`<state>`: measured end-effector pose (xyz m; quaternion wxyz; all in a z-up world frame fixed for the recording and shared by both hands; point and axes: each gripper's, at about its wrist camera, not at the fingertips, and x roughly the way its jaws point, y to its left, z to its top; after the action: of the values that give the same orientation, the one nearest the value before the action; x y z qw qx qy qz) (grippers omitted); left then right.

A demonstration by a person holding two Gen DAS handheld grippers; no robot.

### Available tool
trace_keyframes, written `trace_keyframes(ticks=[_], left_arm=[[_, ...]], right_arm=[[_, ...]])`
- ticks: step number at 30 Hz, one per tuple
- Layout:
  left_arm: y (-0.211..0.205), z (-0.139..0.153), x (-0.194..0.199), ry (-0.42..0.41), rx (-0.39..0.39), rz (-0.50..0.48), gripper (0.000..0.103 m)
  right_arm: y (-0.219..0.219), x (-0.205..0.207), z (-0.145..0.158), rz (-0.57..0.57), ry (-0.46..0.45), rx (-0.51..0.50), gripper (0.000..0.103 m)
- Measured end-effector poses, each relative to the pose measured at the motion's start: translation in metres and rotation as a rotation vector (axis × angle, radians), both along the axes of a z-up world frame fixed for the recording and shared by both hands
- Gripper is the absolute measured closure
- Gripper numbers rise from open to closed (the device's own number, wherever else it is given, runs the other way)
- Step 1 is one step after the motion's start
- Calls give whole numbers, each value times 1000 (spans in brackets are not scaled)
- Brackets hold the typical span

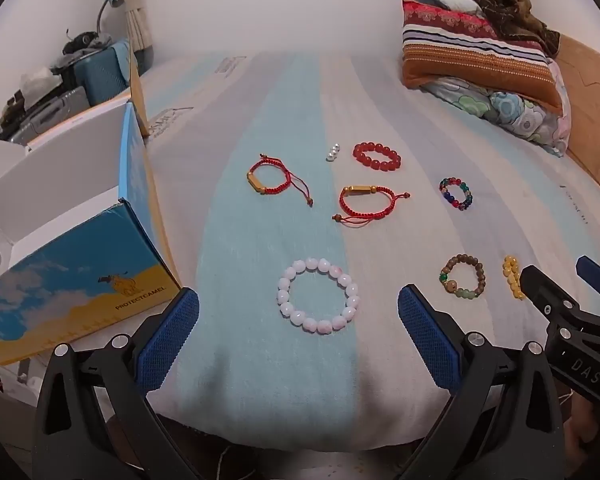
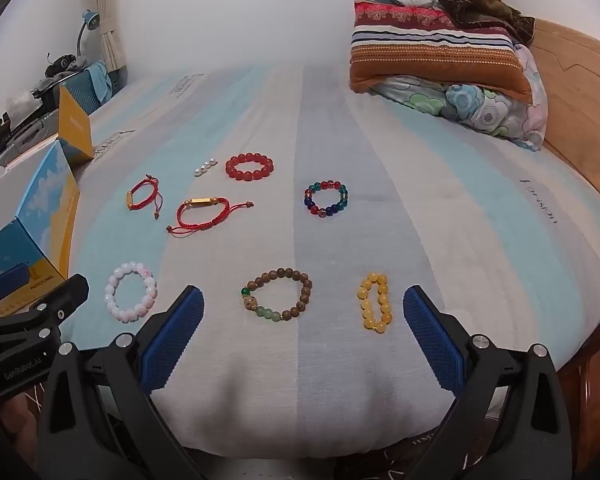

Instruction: Organize jewelry

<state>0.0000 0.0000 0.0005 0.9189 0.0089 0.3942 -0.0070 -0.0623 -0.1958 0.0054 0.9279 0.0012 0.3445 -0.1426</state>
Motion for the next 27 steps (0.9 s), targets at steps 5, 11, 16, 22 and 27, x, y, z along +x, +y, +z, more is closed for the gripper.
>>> trace_keyframes(ticks=[5, 11, 16, 22, 27], left_arm=[[-3, 3, -3, -14, 23, 6, 6], [2, -1, -3, 2, 0, 7, 6], [-1, 0, -4, 3, -2, -5, 6], [-3, 2, -6, -7, -9, -16, 6], [-4, 3, -4, -10, 1, -13, 6]], right_arm=[[2, -1, -1, 5, 6, 0, 7], [5, 3, -1, 4, 12, 0, 7], [4, 2, -3, 11, 15, 3, 7], [3, 2, -4, 9, 18, 3, 7], [0, 4, -6, 0, 20, 7, 7]])
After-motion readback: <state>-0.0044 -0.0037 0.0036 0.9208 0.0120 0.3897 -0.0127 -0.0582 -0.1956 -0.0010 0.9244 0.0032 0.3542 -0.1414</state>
